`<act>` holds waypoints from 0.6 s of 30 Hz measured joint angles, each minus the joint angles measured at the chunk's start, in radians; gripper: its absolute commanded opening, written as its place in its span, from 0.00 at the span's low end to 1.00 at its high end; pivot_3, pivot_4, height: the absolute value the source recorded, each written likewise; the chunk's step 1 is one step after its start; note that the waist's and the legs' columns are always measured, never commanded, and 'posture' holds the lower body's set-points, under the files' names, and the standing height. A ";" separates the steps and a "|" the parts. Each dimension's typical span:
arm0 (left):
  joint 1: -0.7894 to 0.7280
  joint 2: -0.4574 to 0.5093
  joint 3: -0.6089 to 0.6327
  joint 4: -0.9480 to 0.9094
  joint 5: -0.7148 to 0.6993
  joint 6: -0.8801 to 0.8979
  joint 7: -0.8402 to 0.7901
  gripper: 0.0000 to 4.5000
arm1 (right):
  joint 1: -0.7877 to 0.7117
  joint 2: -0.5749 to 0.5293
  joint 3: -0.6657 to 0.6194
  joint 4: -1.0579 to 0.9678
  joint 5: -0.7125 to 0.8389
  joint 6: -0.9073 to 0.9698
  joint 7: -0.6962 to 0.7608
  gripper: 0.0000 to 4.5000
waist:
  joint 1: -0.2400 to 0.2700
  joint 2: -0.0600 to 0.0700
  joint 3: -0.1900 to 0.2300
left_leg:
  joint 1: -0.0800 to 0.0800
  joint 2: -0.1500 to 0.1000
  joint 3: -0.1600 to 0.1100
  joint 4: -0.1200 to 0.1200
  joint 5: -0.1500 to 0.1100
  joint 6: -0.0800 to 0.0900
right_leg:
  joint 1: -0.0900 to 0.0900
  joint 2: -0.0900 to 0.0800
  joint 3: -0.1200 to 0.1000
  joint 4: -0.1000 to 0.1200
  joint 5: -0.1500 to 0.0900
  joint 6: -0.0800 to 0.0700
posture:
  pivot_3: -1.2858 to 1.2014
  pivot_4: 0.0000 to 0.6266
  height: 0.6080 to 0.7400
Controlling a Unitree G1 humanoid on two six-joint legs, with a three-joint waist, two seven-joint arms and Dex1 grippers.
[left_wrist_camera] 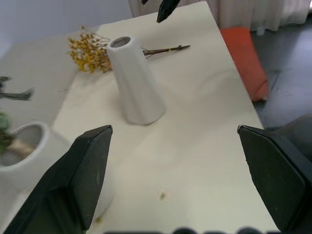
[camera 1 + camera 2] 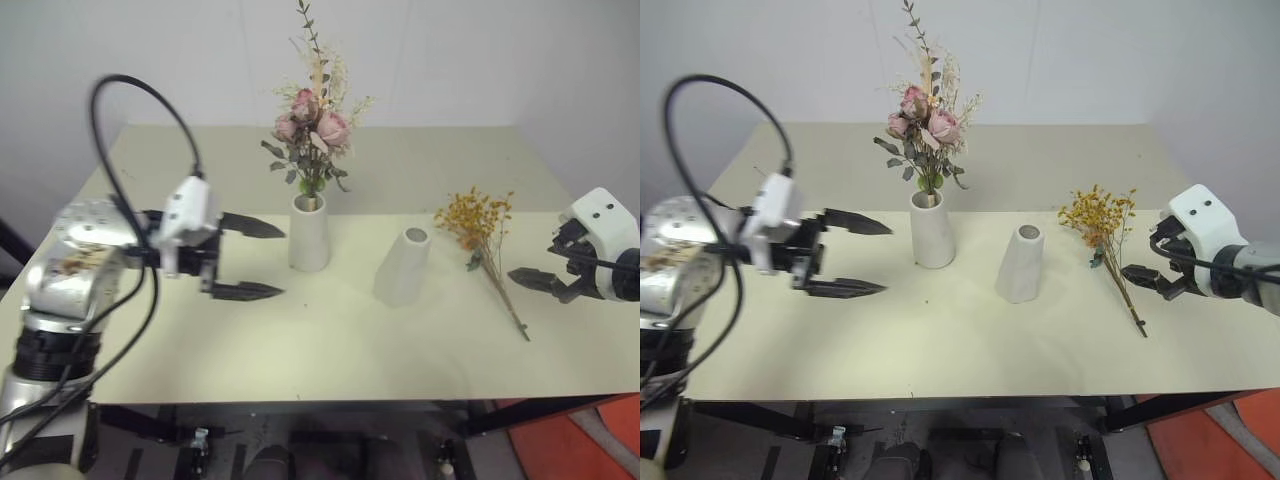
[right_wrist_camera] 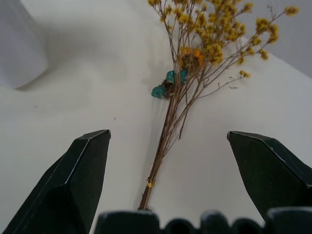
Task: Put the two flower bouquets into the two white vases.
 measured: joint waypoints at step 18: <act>-0.182 -0.183 -0.134 0.074 0.053 0.070 0.180 1.00 | -0.355 0.309 0.211 0.636 -0.310 -0.073 0.068 1.00 | -0.001 0.001 0.000 | -0.003 -0.001 0.001 0.000 0.000 0.000 | -0.004 0.000 0.001 0.000 0.000 0.000 | 0.52 0.24 1.00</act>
